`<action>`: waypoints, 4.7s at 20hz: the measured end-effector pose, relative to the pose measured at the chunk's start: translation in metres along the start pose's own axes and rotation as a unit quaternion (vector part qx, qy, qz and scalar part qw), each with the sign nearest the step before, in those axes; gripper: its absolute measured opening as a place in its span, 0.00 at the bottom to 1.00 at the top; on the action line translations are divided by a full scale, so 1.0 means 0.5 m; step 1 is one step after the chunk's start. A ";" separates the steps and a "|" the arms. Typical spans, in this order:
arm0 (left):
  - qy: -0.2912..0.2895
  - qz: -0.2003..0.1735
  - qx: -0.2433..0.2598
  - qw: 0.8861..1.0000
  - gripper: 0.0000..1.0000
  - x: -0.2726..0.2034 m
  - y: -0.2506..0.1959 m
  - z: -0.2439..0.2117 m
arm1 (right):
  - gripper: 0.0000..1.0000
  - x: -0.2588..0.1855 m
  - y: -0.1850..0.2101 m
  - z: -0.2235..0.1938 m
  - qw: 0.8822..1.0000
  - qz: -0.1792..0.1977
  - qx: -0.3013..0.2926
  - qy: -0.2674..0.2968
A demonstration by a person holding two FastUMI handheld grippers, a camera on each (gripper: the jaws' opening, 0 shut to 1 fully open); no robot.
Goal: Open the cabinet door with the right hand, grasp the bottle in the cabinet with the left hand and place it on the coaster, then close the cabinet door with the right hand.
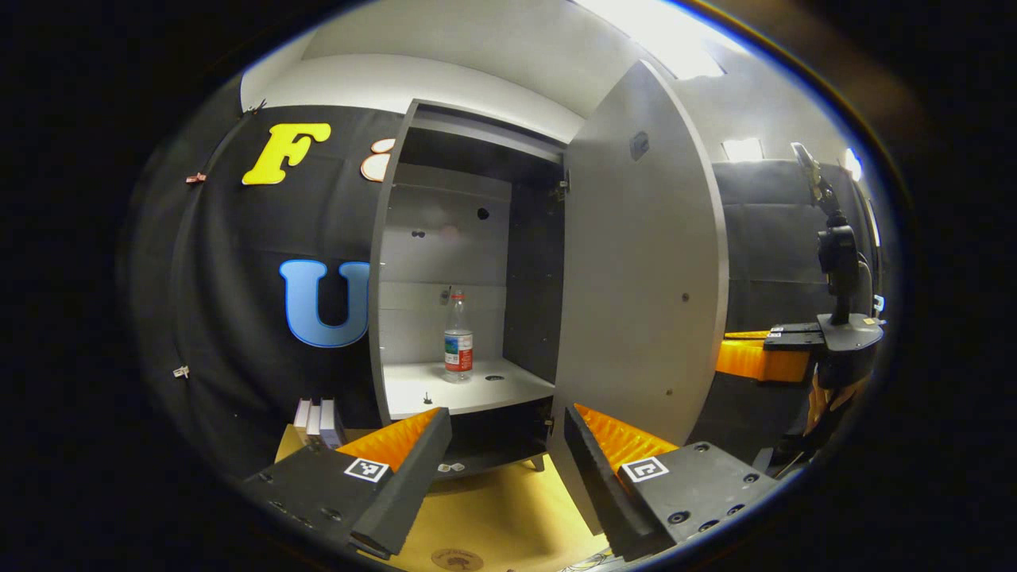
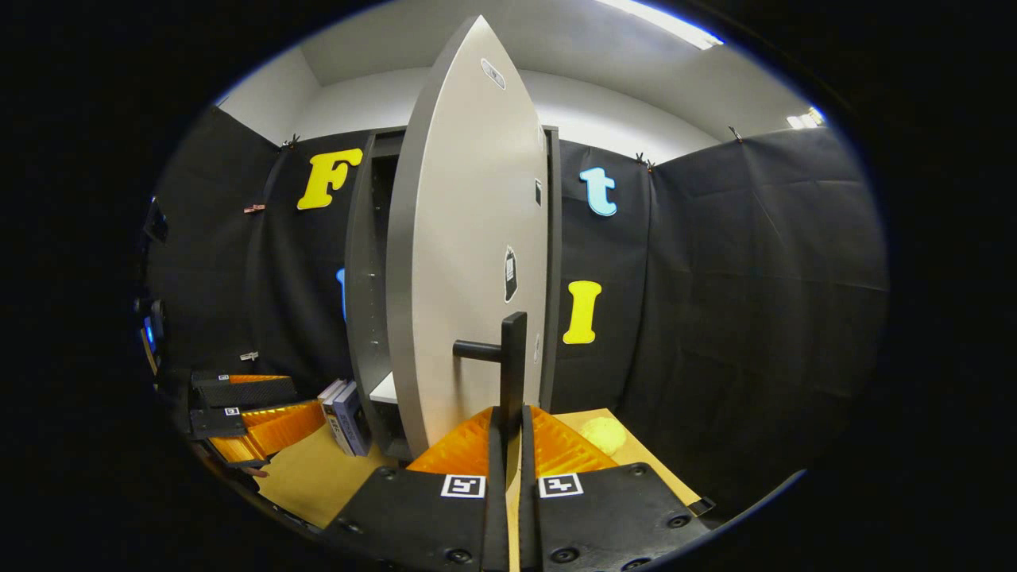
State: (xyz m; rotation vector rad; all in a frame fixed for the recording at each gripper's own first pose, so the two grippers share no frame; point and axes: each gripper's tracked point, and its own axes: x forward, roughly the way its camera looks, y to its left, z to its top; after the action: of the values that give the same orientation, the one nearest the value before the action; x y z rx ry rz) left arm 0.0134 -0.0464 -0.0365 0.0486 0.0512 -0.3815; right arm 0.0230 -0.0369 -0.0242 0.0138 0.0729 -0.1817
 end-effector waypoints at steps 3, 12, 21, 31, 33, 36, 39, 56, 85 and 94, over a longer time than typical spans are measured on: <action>-0.001 0.004 0.002 1.000 0.90 0.025 -0.032 0.003 | 0.10 0.000 -0.053 -0.003 1.000 -0.006 -0.004 0.002; -0.005 0.028 0.007 1.000 0.91 0.080 -0.096 0.016 | 0.05 0.002 -0.163 -0.006 1.000 0.022 0.001 0.001; -0.001 0.035 0.016 0.999 0.90 0.103 -0.086 0.015 | 0.05 0.007 -0.222 -0.014 0.998 0.033 0.052 0.002; -0.004 0.020 0.019 1.000 0.90 0.118 -0.038 0.014 | 0.05 -0.104 -0.273 -0.007 0.998 -0.034 0.060 -0.012; -0.007 0.022 0.018 1.000 0.88 0.136 -0.011 0.015 | 0.05 -0.134 -0.277 0.013 0.996 -0.068 0.056 -0.028; -0.017 0.040 0.025 0.999 0.90 0.187 0.046 0.023 | 0.23 -0.153 -0.298 0.001 0.990 -0.136 0.011 -0.036; -0.027 0.065 0.025 0.997 0.87 0.263 0.105 0.025 | 0.45 -0.159 -0.340 -0.014 0.978 -0.205 -0.026 -0.024; -0.008 0.161 -0.005 0.987 0.90 0.773 0.245 -0.010 | 0.98 0.104 -0.724 0.036 0.942 -0.319 0.002 -0.106; -0.025 0.064 0.030 0.997 0.76 0.274 0.147 -0.002 | 0.97 -0.208 -0.383 0.043 0.959 -0.259 -0.027 -0.110; 0.045 0.046 -0.019 0.998 0.76 0.076 0.152 -0.235 | 0.97 -0.200 -0.112 0.103 0.982 -0.119 -0.022 -0.146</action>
State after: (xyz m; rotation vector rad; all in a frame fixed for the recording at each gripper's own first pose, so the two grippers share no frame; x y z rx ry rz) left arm 0.0722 0.0164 -0.1530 0.0307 0.1446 -0.2859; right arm -0.0814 -0.0752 0.0340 -0.0654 -0.2152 -0.4196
